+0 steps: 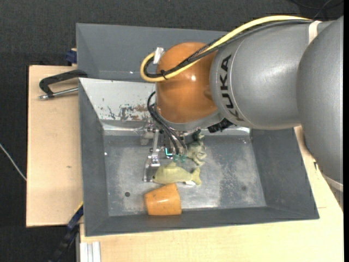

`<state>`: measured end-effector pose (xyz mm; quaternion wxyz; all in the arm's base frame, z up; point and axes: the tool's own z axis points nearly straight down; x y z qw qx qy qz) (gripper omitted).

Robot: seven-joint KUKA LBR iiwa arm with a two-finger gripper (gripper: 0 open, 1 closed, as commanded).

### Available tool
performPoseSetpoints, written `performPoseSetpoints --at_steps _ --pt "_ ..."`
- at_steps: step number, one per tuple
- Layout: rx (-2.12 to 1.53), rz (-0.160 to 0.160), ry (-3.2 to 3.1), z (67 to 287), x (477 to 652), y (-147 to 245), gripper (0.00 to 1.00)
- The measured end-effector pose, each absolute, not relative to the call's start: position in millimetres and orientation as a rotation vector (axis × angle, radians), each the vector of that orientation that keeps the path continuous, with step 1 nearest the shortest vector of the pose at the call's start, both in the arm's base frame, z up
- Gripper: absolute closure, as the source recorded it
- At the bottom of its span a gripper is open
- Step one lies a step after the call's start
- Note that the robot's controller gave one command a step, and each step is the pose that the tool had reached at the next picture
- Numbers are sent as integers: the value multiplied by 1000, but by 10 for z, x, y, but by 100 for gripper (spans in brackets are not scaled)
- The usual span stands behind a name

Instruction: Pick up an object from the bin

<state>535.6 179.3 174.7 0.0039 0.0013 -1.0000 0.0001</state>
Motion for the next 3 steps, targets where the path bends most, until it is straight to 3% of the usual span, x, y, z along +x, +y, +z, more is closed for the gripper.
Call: performPoseSetpoints --at_steps 1,2,3 --pt "272 -8 -3142 1367 5114 1016 0" --pt "262 -12 -3167 1240 5253 1033 0" --pt "139 -12 -3172 1207 5255 1013 0"
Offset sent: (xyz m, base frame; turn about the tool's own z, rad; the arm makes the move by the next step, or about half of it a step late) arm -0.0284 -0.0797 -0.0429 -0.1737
